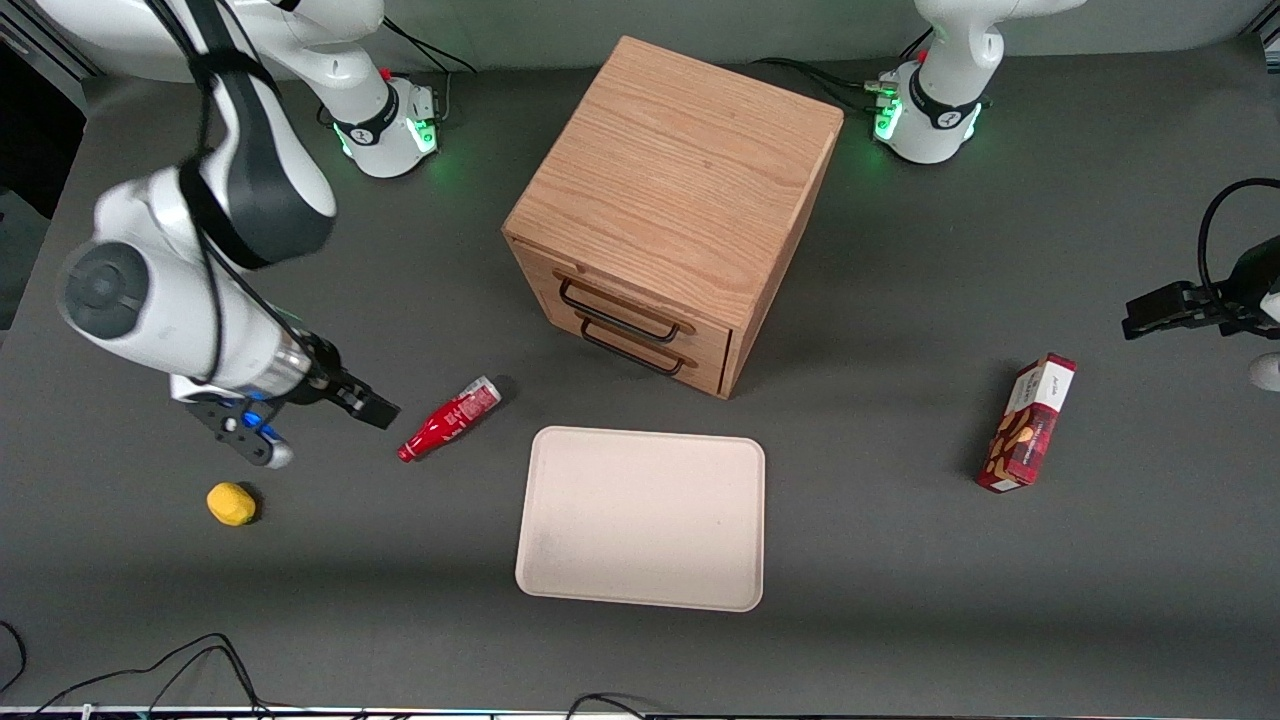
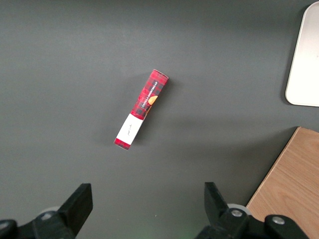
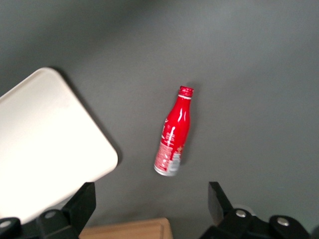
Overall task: Place coke bottle on tray
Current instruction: 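Move the right gripper down over the red Coca-Cola bottle, then close the right gripper around the bottle's body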
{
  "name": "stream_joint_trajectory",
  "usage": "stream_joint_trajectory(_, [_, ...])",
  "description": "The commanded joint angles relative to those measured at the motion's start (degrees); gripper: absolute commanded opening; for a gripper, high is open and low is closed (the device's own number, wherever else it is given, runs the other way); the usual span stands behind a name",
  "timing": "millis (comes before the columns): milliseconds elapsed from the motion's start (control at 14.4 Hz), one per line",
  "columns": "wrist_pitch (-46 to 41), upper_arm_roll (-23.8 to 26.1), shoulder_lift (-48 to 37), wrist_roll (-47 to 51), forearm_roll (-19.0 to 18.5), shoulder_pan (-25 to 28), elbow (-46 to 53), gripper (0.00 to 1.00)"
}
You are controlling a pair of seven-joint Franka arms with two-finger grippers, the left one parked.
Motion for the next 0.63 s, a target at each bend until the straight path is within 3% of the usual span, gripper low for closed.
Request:
stream_joint_trajectory(0, [8.06, 1.16, 1.12, 8.21, 0.59, -0.4, -7.33, 1.0])
stream_joint_trajectory(278, [11.58, 1.16, 6.92, 12.87, -0.11, -0.31, -8.04, 1.0])
stream_joint_trajectory(557, [20.8, 1.16, 9.12, 15.16, -0.28, -0.13, -13.05, 1.0])
